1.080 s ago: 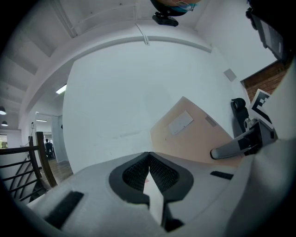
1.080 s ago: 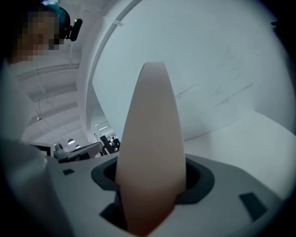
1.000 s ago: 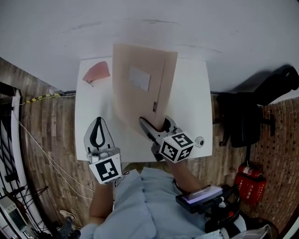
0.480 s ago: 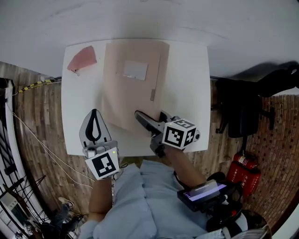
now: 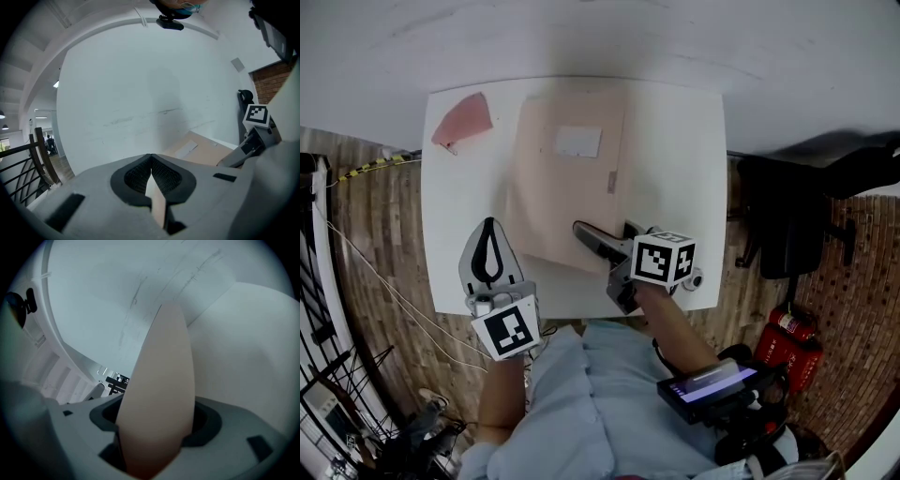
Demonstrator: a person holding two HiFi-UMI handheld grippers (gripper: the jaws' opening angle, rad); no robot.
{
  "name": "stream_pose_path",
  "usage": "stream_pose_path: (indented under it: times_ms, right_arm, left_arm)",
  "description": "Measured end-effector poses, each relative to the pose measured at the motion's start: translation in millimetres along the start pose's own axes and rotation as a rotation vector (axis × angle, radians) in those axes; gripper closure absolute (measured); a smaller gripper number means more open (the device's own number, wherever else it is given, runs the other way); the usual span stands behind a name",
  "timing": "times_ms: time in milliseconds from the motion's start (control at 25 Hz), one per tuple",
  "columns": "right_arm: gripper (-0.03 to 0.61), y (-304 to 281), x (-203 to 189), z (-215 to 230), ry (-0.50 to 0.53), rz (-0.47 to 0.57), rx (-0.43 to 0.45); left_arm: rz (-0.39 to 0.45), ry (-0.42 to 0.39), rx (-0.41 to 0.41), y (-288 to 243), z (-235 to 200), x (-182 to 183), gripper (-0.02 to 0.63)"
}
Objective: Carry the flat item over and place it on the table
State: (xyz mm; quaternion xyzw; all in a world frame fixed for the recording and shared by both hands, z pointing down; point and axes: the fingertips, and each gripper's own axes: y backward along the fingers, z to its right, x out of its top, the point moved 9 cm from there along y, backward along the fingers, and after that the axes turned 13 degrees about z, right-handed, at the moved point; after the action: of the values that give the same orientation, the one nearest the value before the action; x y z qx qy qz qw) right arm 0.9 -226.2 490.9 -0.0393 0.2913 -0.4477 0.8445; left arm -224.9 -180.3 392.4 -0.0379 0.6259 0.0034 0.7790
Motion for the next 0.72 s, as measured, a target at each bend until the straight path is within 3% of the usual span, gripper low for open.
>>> stream_pose_path:
  times_ms: [280,720]
  right_arm:
    - [0.235,-3.2,0.5,6.5,0.002,-0.015,0.001]
    - [0.194,3.1,5.2,5.8,0.122,0.027,-0.075]
  left_arm:
    - [-0.018,-0.004,-0.001,-4.0,1.8,-4.6,0.604]
    - [-0.013,-0.008,-0.006,1.4,3.4,-2.7,0.604]
